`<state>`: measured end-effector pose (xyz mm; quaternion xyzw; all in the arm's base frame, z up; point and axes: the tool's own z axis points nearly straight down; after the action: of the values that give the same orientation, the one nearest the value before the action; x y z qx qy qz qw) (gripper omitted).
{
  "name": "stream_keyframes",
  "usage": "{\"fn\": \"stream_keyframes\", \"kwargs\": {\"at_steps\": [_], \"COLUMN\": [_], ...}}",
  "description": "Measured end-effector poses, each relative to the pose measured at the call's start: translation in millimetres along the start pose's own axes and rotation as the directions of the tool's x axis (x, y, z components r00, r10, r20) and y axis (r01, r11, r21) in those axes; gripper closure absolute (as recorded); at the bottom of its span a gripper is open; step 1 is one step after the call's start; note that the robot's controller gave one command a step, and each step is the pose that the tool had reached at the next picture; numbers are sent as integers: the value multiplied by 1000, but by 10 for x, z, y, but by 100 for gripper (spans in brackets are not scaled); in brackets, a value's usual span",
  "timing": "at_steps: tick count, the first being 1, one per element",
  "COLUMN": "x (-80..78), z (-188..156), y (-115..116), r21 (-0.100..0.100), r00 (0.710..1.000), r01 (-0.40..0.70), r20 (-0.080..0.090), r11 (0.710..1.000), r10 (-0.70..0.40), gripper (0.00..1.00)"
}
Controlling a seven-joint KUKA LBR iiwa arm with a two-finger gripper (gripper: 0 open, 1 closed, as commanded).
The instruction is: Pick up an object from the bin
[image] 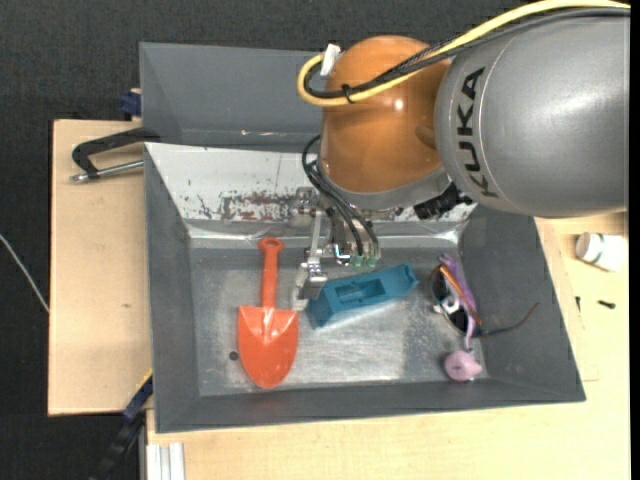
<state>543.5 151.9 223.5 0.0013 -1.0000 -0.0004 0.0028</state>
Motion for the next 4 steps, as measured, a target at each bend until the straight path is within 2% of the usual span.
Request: {"fn": "stream_keyframes", "kwargs": {"at_steps": [1, 2, 3, 4], "x": [-17, 61, -7, 2], "z": [-46, 509, 1468, 1494], "y": [-9, -335, -232, -229], "r21": [-1, -2, -2, -3], "r00": [1000, 1000, 1000, 1000], "r01": [-2, 5, 27, 26], "r20": [9, 13, 16, 17], "r11": [1000, 1000, 1000, 1000], "r10": [2, -5, -27, -26], "gripper": [0, 0, 100, 0]}}
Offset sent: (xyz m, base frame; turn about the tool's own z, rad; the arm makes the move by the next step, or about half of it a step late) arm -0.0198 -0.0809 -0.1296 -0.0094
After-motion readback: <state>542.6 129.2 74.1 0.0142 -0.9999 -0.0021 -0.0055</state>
